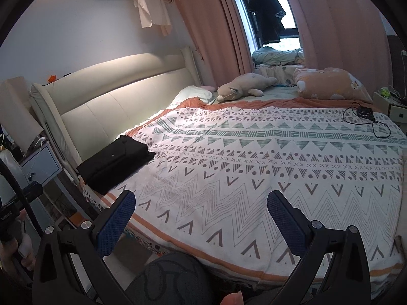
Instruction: Fold large clothes
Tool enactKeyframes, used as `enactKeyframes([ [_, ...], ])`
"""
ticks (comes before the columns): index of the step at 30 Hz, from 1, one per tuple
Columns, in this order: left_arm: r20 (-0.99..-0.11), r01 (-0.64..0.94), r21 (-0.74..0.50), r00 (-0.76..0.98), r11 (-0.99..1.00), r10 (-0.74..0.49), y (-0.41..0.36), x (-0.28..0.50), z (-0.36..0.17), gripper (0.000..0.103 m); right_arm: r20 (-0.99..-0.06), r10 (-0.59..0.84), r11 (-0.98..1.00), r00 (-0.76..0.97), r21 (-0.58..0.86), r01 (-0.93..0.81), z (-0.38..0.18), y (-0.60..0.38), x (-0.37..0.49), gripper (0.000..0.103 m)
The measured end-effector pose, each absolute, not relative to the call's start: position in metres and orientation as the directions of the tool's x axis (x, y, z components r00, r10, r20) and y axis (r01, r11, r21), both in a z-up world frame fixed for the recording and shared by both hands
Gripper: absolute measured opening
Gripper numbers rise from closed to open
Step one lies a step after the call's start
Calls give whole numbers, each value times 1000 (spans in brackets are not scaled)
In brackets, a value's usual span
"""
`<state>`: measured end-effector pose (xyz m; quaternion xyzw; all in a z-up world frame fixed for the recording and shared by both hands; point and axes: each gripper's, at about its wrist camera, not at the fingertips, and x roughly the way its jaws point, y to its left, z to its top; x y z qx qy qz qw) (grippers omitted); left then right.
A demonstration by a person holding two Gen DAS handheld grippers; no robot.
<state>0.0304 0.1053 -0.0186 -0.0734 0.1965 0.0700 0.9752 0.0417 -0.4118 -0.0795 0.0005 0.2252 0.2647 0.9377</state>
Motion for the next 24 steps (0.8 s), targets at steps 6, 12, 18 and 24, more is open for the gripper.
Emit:
enactKeyframes([
  [6, -389, -139, -105, 917, 985, 88, 94, 13, -26, 103, -418, 487, 867, 767, 123, -483, -100, -432, 15, 103],
  [12, -396, -140, -107, 914, 984, 87, 90, 4, -37, 103, -443, 454, 886, 773, 133, -444, -106, -452, 3, 103],
  [18, -394, -136, -100, 915, 986, 86, 86, -2, -42, 103, -468, 435, 888, 769, 80, -453, -111, -449, -8, 103],
  [24, -388, -135, -91, 917, 987, 89, 83, -4, -39, 103, -448, 434, 891, 782, 87, -445, -103, -450, -14, 103],
])
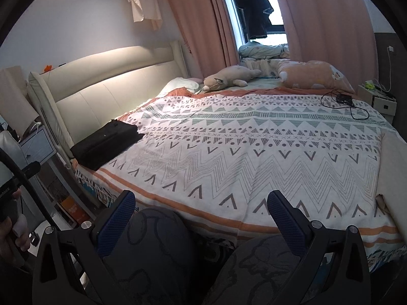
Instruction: Fold large clothes
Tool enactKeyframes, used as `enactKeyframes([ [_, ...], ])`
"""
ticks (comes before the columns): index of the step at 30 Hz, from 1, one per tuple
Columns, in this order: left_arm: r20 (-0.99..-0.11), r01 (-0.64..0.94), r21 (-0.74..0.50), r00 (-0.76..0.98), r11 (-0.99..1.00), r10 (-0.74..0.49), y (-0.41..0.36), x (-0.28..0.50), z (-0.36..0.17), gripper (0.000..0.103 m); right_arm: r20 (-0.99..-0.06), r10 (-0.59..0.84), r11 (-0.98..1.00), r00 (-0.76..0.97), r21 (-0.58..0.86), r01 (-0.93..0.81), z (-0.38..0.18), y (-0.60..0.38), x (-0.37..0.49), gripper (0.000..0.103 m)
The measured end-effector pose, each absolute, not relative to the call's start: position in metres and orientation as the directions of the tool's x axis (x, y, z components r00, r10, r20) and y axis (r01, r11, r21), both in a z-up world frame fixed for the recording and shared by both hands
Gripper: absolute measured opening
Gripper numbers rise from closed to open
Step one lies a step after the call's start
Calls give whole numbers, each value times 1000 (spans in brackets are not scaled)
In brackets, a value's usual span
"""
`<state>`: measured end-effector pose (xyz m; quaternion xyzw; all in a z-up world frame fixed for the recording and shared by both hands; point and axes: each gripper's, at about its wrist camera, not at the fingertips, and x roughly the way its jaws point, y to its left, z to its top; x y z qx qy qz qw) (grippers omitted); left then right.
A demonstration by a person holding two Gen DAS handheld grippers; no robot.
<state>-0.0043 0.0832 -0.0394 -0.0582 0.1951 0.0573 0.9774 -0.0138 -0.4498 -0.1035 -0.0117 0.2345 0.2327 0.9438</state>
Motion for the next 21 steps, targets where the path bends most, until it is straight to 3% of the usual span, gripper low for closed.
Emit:
enactKeyframes([
  [21, -392, -153, -73, 913, 985, 113, 82, -9, -37, 103, -442, 419, 904, 793, 119, -411, -112, -456, -27, 103],
])
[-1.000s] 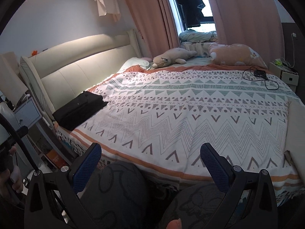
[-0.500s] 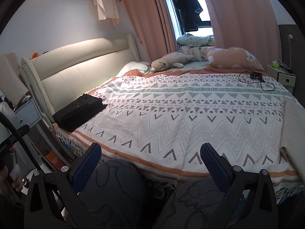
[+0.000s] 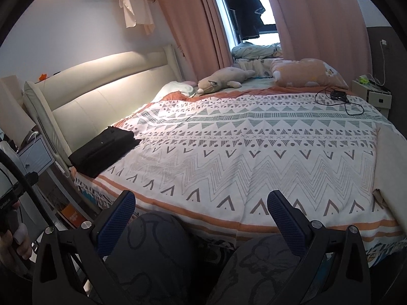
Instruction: Fold large clothes
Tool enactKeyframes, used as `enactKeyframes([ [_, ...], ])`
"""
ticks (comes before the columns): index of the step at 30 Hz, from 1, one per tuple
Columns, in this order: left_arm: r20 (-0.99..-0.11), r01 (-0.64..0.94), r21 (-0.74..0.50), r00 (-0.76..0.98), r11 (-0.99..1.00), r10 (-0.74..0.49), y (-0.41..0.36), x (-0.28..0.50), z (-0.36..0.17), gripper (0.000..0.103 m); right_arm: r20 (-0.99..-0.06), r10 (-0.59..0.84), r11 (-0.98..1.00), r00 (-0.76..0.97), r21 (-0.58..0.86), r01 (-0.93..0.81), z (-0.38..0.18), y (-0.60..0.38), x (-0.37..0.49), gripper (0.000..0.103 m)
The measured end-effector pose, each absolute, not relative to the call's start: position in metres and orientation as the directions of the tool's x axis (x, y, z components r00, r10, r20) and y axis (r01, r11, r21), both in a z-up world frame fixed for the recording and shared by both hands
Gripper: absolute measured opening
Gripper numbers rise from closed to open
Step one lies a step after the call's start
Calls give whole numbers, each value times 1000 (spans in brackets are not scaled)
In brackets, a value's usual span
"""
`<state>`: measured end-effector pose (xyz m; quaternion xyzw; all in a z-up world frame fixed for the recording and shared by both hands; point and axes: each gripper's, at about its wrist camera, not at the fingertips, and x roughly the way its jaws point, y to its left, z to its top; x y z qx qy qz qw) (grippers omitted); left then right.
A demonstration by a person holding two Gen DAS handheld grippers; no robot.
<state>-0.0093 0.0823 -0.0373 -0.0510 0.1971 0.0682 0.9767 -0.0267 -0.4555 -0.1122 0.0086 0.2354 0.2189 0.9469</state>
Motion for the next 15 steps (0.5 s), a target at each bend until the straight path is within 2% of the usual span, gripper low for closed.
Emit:
enactKeyframes([
  [15, -386, -154, -89, 916, 984, 109, 84, -14, -35, 103, -457, 411, 908, 788, 131, -398, -113, -458, -26, 103],
])
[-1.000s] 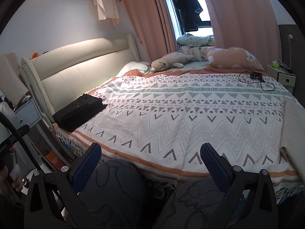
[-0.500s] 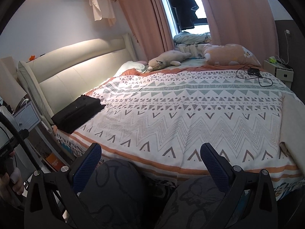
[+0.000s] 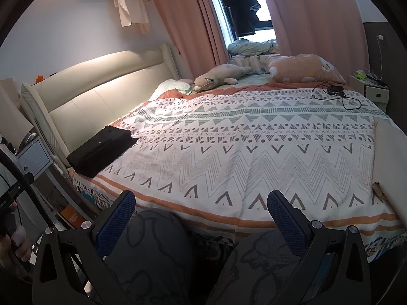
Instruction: Fold large clothes
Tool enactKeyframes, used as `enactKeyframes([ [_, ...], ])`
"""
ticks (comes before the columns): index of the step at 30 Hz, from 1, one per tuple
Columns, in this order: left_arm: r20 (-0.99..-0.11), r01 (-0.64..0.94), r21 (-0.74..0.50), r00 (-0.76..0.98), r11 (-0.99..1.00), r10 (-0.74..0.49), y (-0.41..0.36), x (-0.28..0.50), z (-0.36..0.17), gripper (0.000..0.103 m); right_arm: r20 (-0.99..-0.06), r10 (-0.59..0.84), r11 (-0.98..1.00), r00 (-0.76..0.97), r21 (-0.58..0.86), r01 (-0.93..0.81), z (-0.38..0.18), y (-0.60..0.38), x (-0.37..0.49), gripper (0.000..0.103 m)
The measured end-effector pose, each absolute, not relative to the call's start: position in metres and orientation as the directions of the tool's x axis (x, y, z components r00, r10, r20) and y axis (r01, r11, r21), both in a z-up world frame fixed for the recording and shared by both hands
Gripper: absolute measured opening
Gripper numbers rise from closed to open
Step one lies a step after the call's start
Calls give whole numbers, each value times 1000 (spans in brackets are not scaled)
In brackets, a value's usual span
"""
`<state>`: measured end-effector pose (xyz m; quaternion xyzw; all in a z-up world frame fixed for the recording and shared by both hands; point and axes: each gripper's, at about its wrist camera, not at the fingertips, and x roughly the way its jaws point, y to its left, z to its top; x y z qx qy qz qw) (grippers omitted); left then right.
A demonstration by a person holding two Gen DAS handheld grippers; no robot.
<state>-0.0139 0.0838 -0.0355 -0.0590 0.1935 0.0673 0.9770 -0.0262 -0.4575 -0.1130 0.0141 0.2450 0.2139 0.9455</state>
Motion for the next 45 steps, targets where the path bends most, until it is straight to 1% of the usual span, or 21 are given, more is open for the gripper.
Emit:
enactKeyframes([
  [26, -367, -151, -59, 923, 987, 120, 75, -19, -31, 103, -466, 395, 916, 792, 138, -376, -114, -462, -26, 103],
  [45, -375, -136, -47, 921, 990, 109, 68, -10, -31, 103, -474, 392, 918, 789, 150, -366, -117, -465, -18, 103],
])
